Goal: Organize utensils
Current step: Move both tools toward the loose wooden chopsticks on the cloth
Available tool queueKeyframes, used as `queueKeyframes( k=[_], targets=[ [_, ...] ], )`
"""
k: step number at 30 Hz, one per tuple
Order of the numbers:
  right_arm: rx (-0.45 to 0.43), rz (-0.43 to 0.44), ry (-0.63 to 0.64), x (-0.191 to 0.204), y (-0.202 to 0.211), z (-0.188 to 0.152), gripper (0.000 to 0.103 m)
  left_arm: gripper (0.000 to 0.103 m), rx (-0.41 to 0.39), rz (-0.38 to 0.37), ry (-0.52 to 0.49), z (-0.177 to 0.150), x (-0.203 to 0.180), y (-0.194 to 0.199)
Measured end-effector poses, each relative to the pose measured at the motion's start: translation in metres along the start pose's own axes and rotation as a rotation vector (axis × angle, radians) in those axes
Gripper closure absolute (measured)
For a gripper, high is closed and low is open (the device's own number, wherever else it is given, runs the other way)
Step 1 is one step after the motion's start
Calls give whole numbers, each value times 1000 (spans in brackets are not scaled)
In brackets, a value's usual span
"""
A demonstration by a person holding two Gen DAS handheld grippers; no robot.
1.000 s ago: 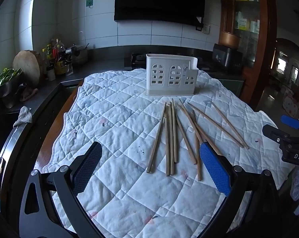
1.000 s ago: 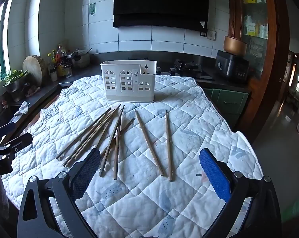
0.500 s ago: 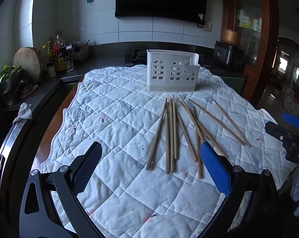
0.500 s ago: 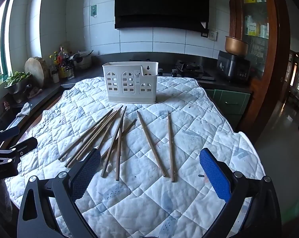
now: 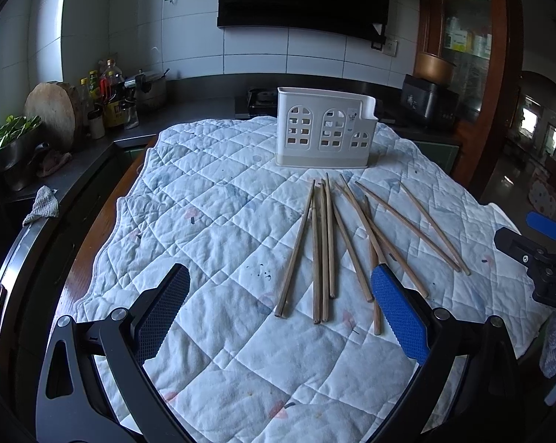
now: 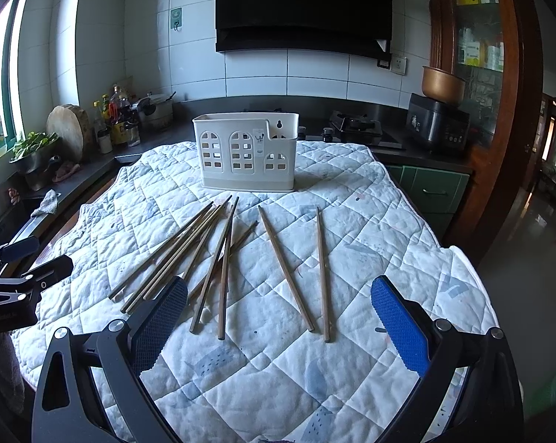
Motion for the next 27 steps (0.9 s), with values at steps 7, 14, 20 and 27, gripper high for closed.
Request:
queueKeyframes(
  k=[7,14,20,27],
  targets=[
    [3,-3,3,0,0,1,6,6,6,7,27,0,7,-8],
    [15,2,-6,-12,-16,-6,7,7,17,33,49,-3,17,-16],
    [34,13,-27,-22,-26,-15,20,8,39,34,61,-5,20,-26],
    [72,35,-46,-24,-41,-24,31,10,65,33,56,-9,20,-41]
  ],
)
Point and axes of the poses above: each gripper's, at about its wrist camera, not at the fingertips, and y roughly against the way its jaws point, x to its left, z to its top, the point moved 6 cm from there along -y, roughly the way its jaws point, and after that the axes turned 3 degrees about y, right-handed, at the moved point
